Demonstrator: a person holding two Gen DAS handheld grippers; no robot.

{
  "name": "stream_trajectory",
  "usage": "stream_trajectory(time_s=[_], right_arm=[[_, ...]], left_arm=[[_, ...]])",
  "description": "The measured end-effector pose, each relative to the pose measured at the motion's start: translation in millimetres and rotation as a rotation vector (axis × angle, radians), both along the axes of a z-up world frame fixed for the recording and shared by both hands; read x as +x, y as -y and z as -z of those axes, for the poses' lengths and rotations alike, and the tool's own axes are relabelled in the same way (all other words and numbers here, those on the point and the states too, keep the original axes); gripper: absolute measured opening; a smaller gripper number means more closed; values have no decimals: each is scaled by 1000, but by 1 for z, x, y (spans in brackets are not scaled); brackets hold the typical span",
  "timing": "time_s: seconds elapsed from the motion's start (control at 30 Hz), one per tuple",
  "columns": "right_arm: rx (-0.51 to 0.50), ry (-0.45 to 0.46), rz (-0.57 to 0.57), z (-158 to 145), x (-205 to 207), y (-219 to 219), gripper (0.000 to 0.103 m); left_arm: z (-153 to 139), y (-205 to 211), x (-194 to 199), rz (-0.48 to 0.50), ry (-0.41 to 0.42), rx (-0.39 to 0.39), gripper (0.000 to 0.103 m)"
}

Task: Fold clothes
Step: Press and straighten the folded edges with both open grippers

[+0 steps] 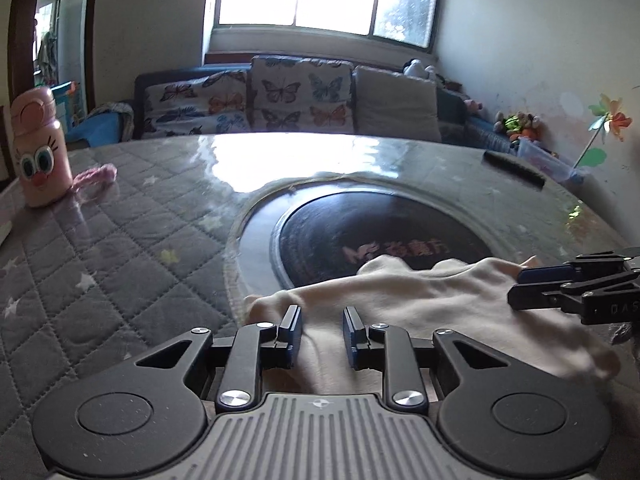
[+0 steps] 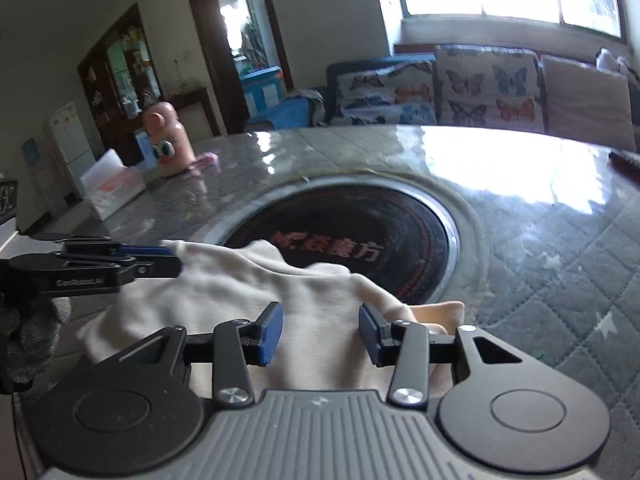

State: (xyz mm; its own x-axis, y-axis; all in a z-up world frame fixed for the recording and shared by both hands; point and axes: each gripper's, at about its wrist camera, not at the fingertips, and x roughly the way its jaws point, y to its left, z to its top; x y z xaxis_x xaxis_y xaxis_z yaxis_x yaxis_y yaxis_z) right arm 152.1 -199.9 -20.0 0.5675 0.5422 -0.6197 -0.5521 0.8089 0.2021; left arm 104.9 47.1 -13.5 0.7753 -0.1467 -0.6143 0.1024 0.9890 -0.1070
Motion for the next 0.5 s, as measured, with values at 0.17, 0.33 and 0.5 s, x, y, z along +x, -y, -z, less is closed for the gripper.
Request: stream_trajectory(time_s=[0.17,0.33,0.5], right_arm=[[-6,-1,33,4,5,5,36],[-50,58,4,-3,-10,-1,44],[-81,106,-40,-11,-23,-8,48]], left_arm=[[0,-3,-4,-2,10,-3,24],[-14,14,-22,54,58,17,28],[-21,45,-32,165,81,28,28]])
